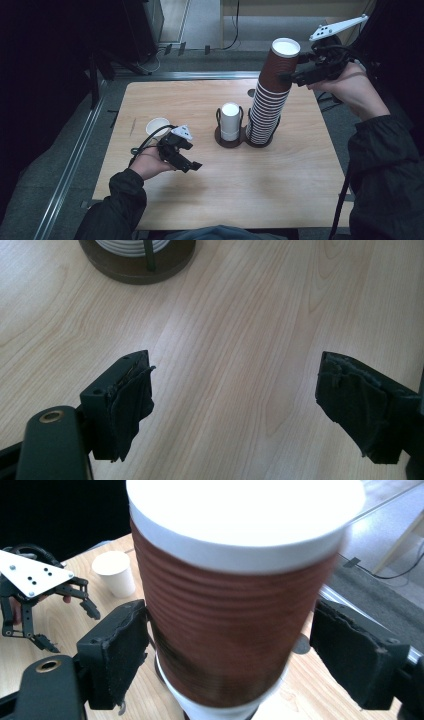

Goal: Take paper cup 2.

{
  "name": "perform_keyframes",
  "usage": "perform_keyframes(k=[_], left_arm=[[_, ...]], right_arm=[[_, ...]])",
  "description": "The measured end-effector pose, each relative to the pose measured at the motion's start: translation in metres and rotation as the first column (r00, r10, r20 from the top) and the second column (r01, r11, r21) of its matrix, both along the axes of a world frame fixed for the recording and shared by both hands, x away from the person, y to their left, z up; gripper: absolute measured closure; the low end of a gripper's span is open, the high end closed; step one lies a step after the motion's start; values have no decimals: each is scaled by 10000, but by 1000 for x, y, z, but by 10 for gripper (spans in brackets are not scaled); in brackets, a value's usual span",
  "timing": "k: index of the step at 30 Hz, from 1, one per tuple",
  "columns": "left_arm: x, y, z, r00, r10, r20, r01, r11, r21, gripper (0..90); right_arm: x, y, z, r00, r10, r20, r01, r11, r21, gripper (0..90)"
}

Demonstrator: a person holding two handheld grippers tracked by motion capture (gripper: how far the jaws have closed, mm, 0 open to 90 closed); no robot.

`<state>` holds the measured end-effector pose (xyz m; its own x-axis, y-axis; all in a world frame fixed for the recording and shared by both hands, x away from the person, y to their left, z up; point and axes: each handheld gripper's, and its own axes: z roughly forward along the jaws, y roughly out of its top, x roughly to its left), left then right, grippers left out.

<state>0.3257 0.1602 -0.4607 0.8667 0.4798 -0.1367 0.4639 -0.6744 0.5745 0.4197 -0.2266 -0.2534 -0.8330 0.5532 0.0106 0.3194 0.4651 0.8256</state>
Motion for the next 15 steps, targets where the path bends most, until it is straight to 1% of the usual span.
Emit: perform_keyframes(k=[4,8,15], left_arm=[[0,0,0,10000,-48,-5,48,10000,52,151],[0,0,0,10000,-56,15,56,10000,48,151],[-1,0,-1,10000,-28,26,28,10000,69,151]], right_arm=[[4,8,-2,10000,-33,-19,33,10000,-6,138],[8,16,-4,9999,-108,-57,108,9999,-129,131],[9,19,-4,9999,-82,116,85,9996,-256,138]])
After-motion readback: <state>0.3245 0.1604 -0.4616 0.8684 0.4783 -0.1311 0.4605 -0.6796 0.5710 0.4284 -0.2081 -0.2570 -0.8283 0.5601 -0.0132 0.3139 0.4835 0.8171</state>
